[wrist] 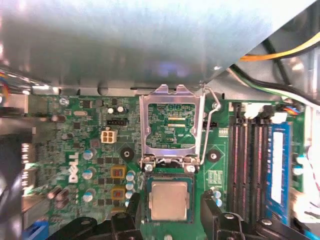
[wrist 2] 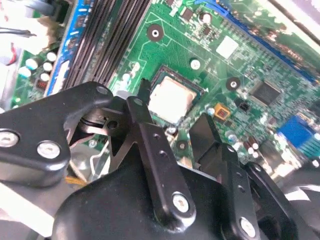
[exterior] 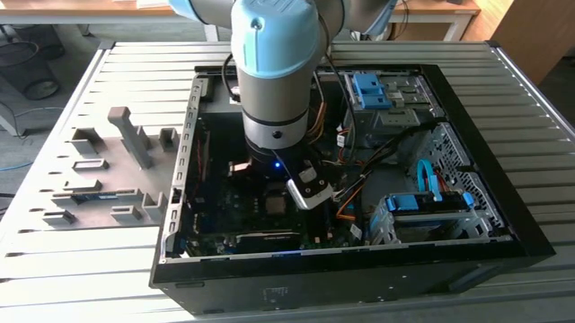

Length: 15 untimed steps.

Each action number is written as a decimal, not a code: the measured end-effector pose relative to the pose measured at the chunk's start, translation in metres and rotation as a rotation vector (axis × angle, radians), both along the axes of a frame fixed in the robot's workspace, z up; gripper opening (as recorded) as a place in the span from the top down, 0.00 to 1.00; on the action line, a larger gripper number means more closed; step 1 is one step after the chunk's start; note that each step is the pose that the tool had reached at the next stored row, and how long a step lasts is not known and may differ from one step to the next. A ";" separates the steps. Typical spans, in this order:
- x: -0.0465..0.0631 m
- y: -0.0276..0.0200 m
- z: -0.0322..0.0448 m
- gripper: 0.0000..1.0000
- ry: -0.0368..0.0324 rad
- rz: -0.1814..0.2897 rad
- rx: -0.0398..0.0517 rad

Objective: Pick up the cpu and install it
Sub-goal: 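Place the cpu into insertion slot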

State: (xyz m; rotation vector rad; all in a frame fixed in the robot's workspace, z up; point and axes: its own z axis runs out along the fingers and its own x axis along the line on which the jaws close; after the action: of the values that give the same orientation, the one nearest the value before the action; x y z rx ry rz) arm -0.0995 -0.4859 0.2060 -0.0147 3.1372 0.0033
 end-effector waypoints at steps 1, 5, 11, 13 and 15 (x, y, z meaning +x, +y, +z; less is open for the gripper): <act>0.000 0.0009 0.0014 0.42 -0.0002 0.000 0.0003; 0.002 0.0020 0.0020 0.56 0.0051 0.000 0.0003; 0.025 0.0020 -0.0022 0.73 0.0490 0.000 0.0000; 0.032 0.0020 -0.0025 0.85 0.0569 0.001 0.0001; 0.037 0.0020 -0.0025 0.90 0.0604 0.003 0.0002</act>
State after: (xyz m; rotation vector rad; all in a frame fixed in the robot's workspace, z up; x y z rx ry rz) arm -0.0623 -0.4840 0.2034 -0.0189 3.1976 0.0041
